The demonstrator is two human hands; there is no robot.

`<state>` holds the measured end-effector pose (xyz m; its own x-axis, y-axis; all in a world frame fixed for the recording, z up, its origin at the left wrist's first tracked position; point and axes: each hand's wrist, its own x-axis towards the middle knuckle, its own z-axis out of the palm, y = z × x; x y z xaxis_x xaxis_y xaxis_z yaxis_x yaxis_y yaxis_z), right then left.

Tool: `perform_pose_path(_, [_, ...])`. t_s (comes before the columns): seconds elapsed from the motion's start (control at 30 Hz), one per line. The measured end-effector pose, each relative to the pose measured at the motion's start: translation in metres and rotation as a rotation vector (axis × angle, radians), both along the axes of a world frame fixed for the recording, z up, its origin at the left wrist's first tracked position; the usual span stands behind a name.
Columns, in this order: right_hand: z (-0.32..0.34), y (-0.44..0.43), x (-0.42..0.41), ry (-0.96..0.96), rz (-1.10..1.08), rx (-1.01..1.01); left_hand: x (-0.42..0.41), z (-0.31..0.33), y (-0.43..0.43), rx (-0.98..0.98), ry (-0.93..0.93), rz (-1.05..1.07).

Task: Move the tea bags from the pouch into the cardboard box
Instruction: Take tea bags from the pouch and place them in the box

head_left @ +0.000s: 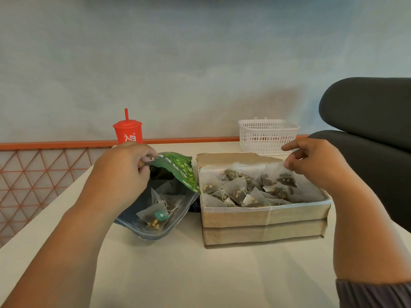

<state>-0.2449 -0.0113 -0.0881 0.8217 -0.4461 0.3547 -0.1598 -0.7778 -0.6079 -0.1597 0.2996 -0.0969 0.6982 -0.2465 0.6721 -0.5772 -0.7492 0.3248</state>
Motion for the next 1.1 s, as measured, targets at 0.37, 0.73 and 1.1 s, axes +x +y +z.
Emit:
perform_pose_path(0.37, [-0.011, 0.025, 0.021, 0.023, 0.009, -0.127, -0.005, 0.005, -0.001, -0.011, -0.021, 0.028])
perform_pose_path(0.73, [0.016, 0.119, 0.005, -0.067, 0.658, 0.142, -0.017, 0.013, -0.005, -0.064, -0.068, 0.02])
perform_pose_path(1.1, [0.001, 0.141, 0.017, 0.068, 0.655, -0.19, -0.031, 0.027, -0.004, -0.065, -0.079, -0.061])
